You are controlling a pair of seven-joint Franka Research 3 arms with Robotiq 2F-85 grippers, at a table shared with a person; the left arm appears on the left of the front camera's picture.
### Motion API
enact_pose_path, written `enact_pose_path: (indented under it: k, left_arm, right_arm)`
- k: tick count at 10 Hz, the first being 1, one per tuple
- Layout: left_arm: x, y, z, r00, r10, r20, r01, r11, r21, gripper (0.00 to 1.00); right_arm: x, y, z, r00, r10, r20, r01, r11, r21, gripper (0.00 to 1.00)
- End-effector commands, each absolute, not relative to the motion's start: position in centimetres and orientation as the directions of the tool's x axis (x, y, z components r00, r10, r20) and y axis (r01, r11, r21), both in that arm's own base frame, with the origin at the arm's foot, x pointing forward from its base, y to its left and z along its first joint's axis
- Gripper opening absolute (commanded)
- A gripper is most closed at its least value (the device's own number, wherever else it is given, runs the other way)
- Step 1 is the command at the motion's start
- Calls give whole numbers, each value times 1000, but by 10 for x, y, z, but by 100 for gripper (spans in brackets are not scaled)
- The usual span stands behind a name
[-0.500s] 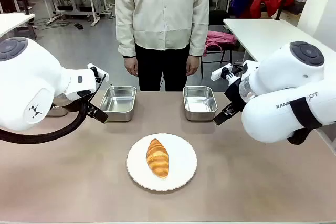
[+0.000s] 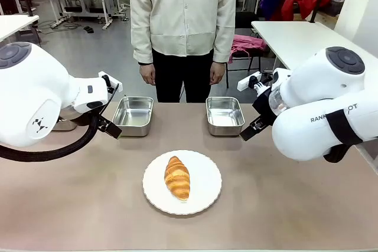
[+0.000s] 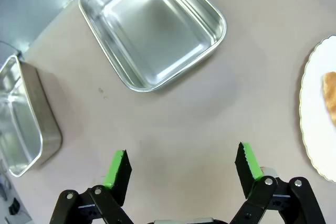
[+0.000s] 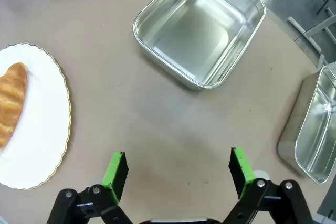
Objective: Place the bread in the container.
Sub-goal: Place the Butter Roll into the Airtight Container indicated by the human.
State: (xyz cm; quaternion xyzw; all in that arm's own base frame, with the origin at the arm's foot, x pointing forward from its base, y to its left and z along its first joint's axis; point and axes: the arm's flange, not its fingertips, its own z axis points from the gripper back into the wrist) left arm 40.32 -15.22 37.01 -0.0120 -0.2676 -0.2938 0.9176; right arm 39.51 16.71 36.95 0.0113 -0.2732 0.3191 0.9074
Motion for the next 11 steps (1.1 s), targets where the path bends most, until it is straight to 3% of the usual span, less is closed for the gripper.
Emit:
enact_pose_path:
  k: [1, 5, 8, 11]
  left_arm:
    - [403, -152, 370, 684, -533, 498, 545, 827, 135, 100]
    - [403, -152, 370, 684, -533, 498, 546, 827, 135, 100]
    - [416, -103, 443, 662, -492, 565, 561, 826, 63, 100]
    - [443, -31, 490, 564, -588, 580, 743, 668, -45, 100]
  right_arm:
    - [395, 167, 370, 647, 572, 503, -585, 796, -153, 100]
    - [395, 167, 370, 647, 573, 503, -585, 796, -154, 100]
    - [429, 134, 453, 629, 547, 553, -586, 801, -126, 100]
    - [469, 52, 511, 576, 513, 636, -649, 761, -26, 100]
